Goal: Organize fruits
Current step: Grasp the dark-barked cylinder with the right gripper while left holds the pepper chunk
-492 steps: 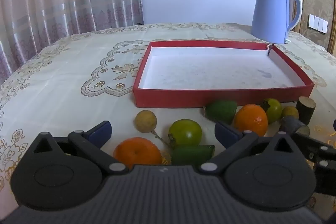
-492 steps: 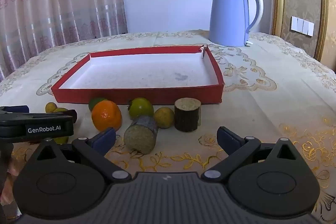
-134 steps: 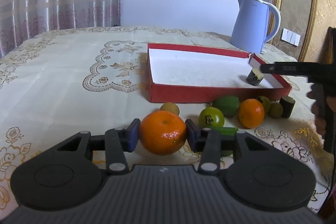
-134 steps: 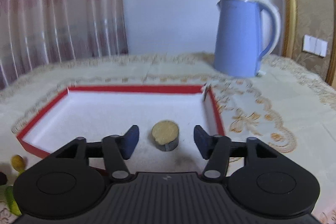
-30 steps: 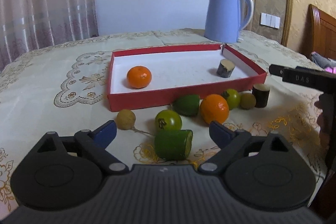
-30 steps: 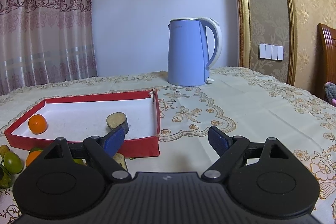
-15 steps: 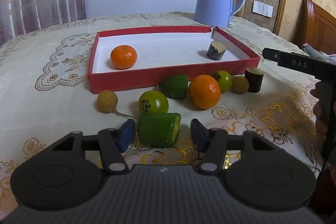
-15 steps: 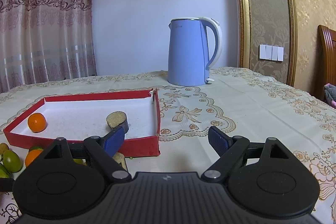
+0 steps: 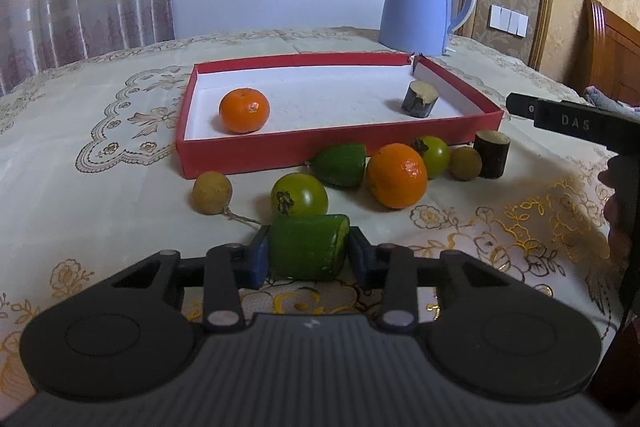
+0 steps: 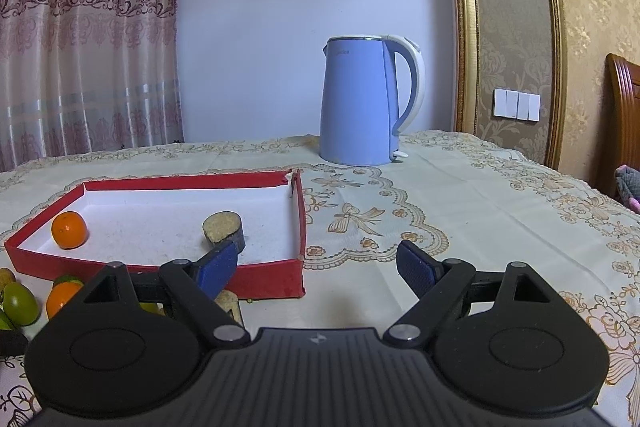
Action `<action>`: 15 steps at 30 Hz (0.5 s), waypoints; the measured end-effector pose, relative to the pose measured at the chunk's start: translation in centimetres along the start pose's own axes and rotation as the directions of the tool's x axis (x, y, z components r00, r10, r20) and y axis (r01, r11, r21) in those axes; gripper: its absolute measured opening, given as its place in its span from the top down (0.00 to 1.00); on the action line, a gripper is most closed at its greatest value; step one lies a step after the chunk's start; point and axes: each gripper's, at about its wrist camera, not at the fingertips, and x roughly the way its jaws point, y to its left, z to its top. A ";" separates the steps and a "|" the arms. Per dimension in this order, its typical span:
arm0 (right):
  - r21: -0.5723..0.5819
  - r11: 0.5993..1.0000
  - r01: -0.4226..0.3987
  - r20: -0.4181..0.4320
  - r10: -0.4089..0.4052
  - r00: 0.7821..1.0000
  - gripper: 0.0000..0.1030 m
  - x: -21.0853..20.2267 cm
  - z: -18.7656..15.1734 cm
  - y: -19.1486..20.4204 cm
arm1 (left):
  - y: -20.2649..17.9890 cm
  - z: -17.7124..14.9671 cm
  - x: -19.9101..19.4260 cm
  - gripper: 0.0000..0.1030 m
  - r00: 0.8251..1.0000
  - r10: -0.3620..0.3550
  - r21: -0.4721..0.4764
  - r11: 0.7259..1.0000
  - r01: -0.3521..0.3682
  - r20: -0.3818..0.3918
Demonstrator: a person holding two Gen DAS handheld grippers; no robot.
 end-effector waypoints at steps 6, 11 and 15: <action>-0.008 1.000 0.006 0.012 -0.006 1.000 0.15 -0.2 0.0 0.2 | 0.2 0.0 -0.1 0.66 1.000 -0.005 -0.013 1.000 0.005 0.001; -0.051 0.998 -0.025 0.010 0.026 1.000 0.15 -1.1 -0.3 1.0 | 0.3 0.0 -0.1 0.66 1.000 -0.009 -0.013 1.000 0.009 0.000; -0.088 0.993 -0.073 -0.007 0.073 0.997 0.16 -2.1 -0.5 1.9 | 0.3 0.0 0.0 0.66 1.000 -0.009 -0.010 1.000 0.009 0.003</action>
